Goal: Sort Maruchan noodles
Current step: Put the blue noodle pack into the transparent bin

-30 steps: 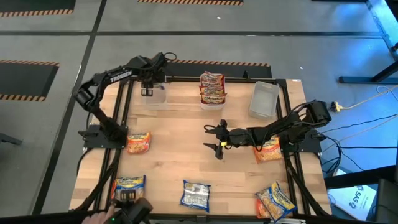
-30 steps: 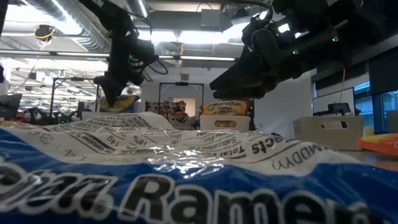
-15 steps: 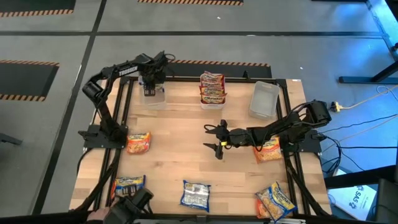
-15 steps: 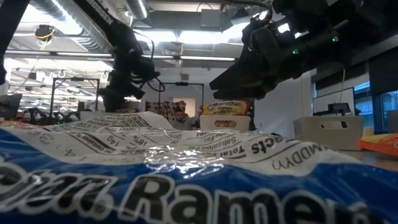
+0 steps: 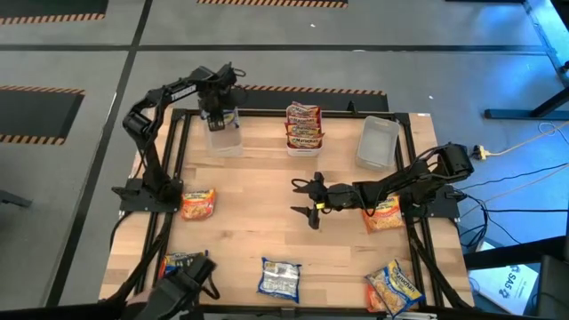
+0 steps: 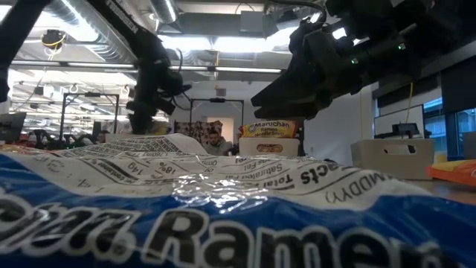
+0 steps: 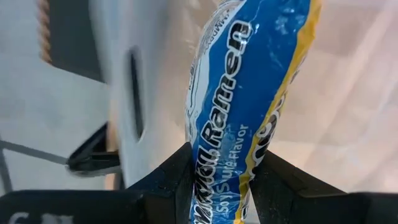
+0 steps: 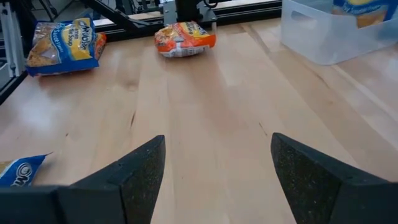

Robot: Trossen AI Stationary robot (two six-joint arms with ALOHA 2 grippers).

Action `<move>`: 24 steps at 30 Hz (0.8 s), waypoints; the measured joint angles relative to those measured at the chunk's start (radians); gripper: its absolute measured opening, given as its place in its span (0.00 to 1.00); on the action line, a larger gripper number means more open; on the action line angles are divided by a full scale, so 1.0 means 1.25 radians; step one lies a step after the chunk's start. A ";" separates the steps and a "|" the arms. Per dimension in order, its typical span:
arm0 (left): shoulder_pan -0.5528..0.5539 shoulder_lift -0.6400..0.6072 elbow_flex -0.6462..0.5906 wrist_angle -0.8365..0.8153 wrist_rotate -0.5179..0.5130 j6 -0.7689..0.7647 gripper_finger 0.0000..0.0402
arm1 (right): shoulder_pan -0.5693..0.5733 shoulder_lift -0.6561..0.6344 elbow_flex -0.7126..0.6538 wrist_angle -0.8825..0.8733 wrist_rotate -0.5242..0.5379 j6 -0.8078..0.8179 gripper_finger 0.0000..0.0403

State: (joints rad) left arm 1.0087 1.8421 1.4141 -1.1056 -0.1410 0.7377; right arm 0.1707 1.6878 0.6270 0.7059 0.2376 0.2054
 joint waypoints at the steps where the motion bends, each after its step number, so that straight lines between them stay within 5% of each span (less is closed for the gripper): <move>1: -0.002 0.013 0.008 -0.014 -0.003 0.011 0.31 | 0.000 0.000 0.000 0.000 -0.003 0.000 0.68; 8: 0.012 0.067 0.093 -0.052 0.038 0.018 0.31 | 0.000 0.000 0.000 0.000 -0.003 0.000 0.68; 17: 0.020 0.084 0.116 -0.038 -0.036 -0.017 0.31 | 0.000 0.000 0.000 -0.001 -0.027 -0.001 0.68; 24: 0.019 0.084 0.115 -0.026 -0.055 -0.009 0.41 | 0.000 0.000 0.000 -0.001 -0.032 -0.001 0.68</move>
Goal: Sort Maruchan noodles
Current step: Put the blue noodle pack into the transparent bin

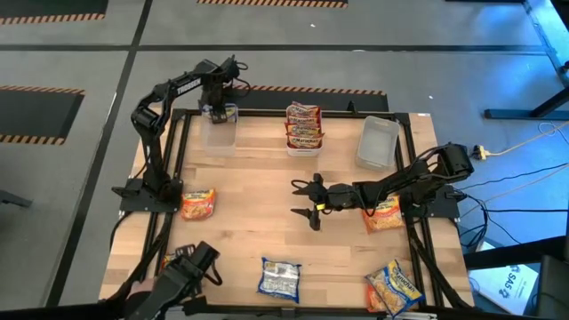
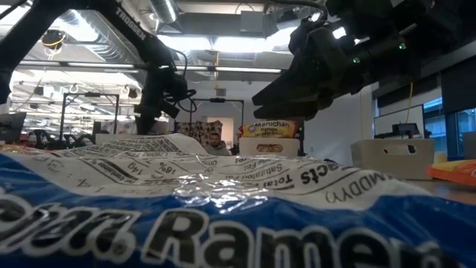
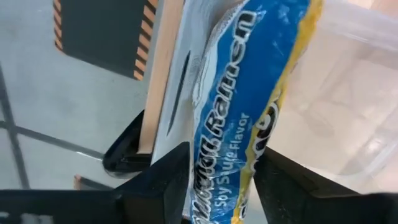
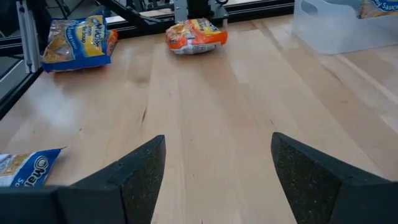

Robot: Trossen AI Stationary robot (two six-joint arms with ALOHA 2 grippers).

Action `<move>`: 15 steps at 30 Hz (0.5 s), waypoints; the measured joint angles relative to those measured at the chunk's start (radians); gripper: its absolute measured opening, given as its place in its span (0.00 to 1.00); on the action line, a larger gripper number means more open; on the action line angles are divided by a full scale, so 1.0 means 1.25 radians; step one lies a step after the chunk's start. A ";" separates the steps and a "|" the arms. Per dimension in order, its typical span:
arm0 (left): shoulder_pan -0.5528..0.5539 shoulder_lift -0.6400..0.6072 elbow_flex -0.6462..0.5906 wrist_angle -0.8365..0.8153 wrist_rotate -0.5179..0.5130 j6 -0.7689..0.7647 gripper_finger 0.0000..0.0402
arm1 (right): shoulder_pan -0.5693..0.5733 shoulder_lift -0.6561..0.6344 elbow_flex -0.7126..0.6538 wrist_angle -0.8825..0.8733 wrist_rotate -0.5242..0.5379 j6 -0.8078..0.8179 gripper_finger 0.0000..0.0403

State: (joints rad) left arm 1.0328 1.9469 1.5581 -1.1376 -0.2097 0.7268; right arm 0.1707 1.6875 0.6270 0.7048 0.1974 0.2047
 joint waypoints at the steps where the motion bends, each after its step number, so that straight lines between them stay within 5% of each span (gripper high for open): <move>1: 0.000 0.000 0.000 0.003 -0.015 0.001 0.42 | 0.000 0.000 0.000 0.000 0.000 0.000 0.68; 15: -0.056 -0.005 0.000 -0.003 -0.155 0.004 0.43 | 0.000 0.000 0.000 0.000 -0.006 0.007 0.68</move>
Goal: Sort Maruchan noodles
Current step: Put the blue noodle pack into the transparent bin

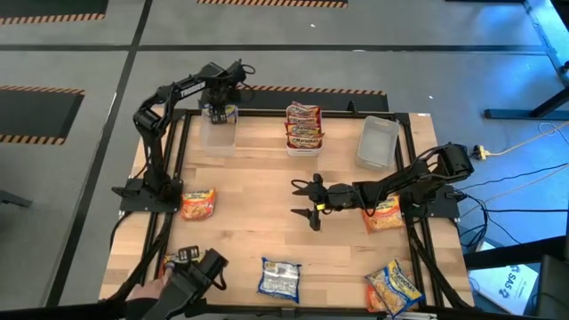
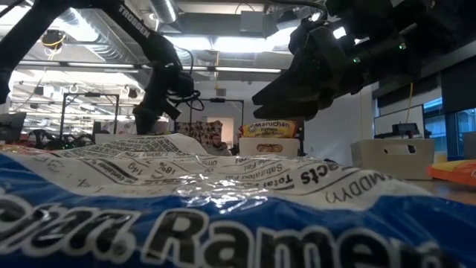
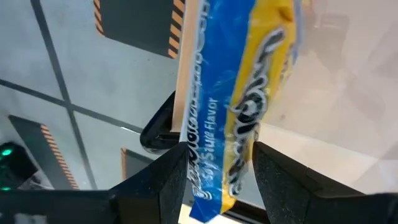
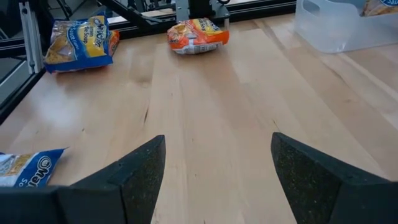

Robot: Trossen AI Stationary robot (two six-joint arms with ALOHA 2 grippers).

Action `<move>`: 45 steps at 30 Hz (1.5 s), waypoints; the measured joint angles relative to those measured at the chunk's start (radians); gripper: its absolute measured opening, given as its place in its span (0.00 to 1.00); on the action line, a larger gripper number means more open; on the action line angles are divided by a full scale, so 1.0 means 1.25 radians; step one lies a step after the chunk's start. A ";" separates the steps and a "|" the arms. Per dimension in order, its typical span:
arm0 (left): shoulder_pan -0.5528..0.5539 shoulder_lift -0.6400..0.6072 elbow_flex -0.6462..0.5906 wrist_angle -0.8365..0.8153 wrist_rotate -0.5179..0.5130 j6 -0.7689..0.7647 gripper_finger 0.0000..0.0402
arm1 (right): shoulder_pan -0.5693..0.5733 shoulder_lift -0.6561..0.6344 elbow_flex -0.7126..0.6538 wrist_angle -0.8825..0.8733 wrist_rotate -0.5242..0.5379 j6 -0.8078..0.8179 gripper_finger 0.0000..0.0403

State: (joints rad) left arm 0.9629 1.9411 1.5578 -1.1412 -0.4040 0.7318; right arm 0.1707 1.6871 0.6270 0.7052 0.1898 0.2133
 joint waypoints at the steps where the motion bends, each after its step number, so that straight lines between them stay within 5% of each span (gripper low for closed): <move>1: -0.003 -0.005 -0.001 -0.003 -0.003 -0.002 0.43 | 0.000 0.000 0.000 0.000 0.000 0.000 0.68; 12: -0.043 -0.112 0.000 0.010 0.025 -0.031 0.43 | 0.000 0.000 0.000 0.001 0.000 0.013 0.68; 21: -0.057 -0.120 -0.017 -0.045 0.204 -0.122 0.43 | 0.000 0.000 0.000 -0.005 0.000 0.015 0.68; 30: -0.089 -0.135 -0.041 -0.027 0.137 -0.148 0.43 | 0.000 0.000 0.000 -0.024 0.000 0.011 0.68; 37: -0.203 -0.269 -0.040 0.035 0.247 -0.224 0.43 | 0.000 0.000 0.000 -0.035 0.001 0.013 0.68; 45: -0.435 -0.374 -0.039 0.055 0.281 -0.316 0.43 | 0.000 0.000 0.000 -0.034 0.001 0.014 0.68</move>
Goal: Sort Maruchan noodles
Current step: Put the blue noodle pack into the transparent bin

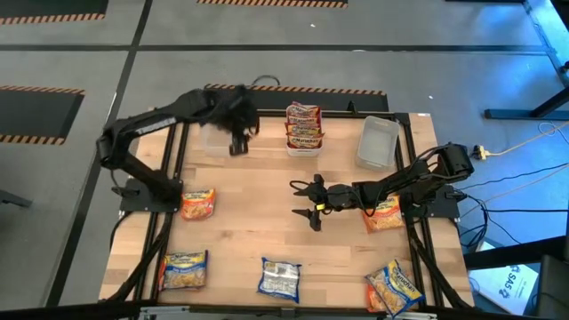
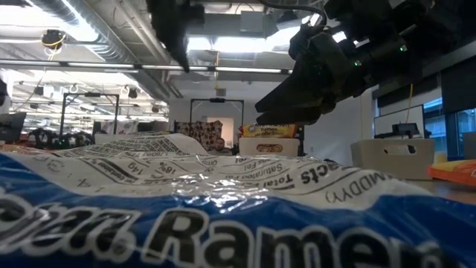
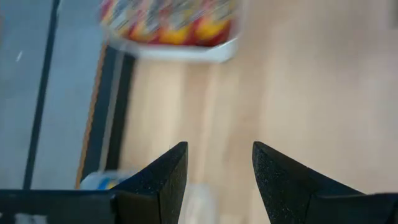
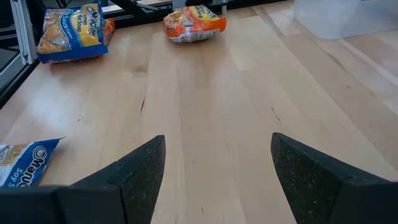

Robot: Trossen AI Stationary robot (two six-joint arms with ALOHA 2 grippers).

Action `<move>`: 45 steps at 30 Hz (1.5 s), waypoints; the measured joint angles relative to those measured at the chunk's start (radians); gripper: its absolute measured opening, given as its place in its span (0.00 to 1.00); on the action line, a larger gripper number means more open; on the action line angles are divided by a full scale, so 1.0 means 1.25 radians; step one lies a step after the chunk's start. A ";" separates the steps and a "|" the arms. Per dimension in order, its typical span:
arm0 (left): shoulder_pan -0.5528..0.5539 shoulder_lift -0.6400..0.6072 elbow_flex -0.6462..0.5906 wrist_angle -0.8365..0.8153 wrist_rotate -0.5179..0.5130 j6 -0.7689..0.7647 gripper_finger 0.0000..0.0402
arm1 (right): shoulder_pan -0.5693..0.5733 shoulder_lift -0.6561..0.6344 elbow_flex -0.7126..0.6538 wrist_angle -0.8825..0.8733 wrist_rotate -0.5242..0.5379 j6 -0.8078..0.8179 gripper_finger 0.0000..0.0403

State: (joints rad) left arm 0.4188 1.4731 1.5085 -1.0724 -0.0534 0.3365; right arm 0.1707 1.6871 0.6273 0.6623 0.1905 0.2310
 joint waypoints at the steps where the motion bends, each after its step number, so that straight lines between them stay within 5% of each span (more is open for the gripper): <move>1: -0.034 -0.006 -0.001 0.005 0.005 -0.015 0.43 | 0.000 0.000 0.000 0.000 0.000 0.000 0.68; 19: -0.543 -0.043 -0.330 0.447 -0.099 -0.272 0.43 | 0.035 0.000 0.020 0.035 -0.083 0.061 0.68; 30: -0.717 0.001 -0.522 0.811 -0.127 -0.476 0.43 | 0.211 0.024 0.139 -0.082 0.029 0.021 0.68; 45: -0.851 0.262 -0.519 1.152 -0.180 -0.603 0.43 | 0.382 0.282 0.352 -0.094 0.045 0.022 0.68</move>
State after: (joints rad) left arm -0.6454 1.8010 0.8598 0.3672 -0.2779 -0.4171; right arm 0.6476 2.0398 1.0673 0.5453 0.2474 0.2579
